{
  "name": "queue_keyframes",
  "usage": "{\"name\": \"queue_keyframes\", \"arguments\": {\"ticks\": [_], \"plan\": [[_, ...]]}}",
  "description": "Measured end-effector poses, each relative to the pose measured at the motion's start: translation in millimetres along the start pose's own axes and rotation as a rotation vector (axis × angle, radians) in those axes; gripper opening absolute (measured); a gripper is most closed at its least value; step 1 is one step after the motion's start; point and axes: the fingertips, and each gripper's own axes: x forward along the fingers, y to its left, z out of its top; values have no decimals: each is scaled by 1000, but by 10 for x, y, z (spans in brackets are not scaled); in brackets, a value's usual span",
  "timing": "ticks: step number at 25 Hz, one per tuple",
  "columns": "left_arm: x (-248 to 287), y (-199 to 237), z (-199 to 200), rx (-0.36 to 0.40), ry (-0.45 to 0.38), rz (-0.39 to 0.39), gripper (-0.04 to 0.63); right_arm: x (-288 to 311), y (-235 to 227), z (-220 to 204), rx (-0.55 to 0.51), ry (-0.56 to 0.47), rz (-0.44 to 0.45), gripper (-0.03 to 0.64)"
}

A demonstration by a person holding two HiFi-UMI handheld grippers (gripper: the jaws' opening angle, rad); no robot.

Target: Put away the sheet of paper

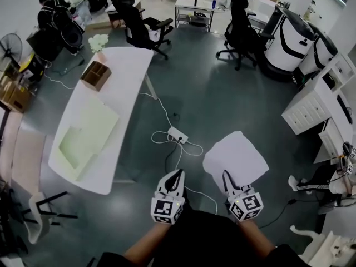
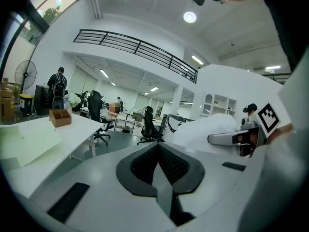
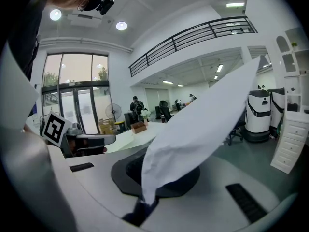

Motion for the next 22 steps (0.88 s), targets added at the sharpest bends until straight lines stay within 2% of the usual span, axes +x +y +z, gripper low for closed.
{"name": "queue_keyframes", "arguments": {"ticks": [5, 10, 16, 22], "plan": [[510, 446, 532, 16, -52, -15, 3, 725, -115, 432, -34, -7, 5, -2], [747, 818, 640, -26, -46, 6, 3, 1240, -124, 656, -29, -21, 27, -2], [824, 1195, 746, -15, -51, 71, 4, 1694, -59, 691, -7, 15, 97, -2], [982, 1570, 810, -38, -48, 177, 3, 2331, -130, 909, -21, 22, 185, -2]]}}
